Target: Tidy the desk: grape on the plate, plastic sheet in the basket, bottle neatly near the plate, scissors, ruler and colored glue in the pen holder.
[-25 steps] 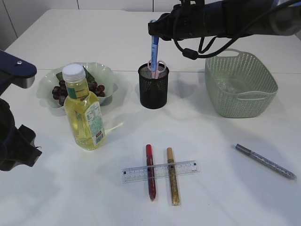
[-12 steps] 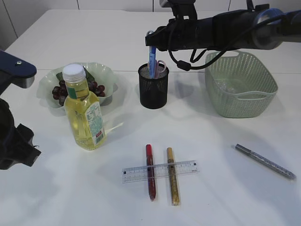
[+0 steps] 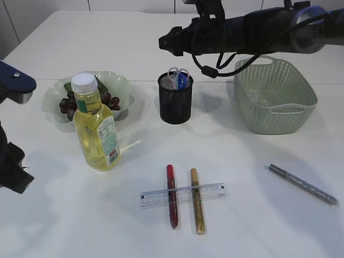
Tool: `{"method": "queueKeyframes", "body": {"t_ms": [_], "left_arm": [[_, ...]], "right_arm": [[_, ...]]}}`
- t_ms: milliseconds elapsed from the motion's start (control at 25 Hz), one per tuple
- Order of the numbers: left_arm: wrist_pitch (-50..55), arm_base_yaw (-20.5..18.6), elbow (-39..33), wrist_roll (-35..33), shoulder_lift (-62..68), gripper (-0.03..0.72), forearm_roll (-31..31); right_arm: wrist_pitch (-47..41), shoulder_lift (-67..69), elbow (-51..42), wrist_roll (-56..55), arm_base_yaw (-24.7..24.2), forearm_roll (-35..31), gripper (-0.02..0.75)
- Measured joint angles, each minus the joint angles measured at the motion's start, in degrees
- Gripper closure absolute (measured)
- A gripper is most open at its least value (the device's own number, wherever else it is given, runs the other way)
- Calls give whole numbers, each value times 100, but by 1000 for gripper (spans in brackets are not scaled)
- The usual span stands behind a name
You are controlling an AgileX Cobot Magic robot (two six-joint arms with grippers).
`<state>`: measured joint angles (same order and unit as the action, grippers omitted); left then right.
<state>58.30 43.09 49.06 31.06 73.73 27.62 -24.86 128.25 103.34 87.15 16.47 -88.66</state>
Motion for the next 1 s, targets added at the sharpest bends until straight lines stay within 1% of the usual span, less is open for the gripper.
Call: {"method": "queueKeyframes", "body": {"t_ms": [80, 160, 240, 320, 400, 440, 520, 640, 720, 800, 880, 1000], "left_arm": [[139, 0, 0, -164, 0, 309, -95], [226, 0, 0, -384, 0, 310, -319], [286, -71, 0, -589, 0, 311, -592], [308, -277, 0, -712, 0, 311, -889], [329, -642, 0, -842, 0, 311, -1086], [329, -831, 0, -937, 0, 311, -1184], [316, -1362, 0, -1174, 0, 313, -1396], [195, -2192, 0, -1497, 0, 314, -1874], [20, -2687, 0, -1556, 0, 314, -2277], [-107, -3076, 0, -1582, 0, 314, -2473], [-188, -3237, 0, -1584, 0, 314, -2502], [-310, -3276, 0, -1594, 0, 314, -2502]], "right_arm": [[0, -177, 0, -237, 0, 197, 301], [-25, -392, 0, -784, 0, 700, 298], [-134, -612, 12, -1715, 0, 1622, 298], [-421, -790, 24, -2788, 0, 2664, 298], [-930, -963, 24, -3860, 0, 3773, 298], [-1179, -1031, 24, -4379, 0, 4202, 298], [-1826, -1195, 24, -5313, 0, 5168, 298], [-2707, -1407, 24, -6283, 0, 6192, 298], [-3209, -1510, 24, -6634, 0, 6563, 298], [-3676, -1583, 24, -6800, 0, 6769, 298], [-4060, -1634, 24, -6855, 49, 6931, 298], [-4455, -1646, 36, -6928, 335, 7368, 298]]}}
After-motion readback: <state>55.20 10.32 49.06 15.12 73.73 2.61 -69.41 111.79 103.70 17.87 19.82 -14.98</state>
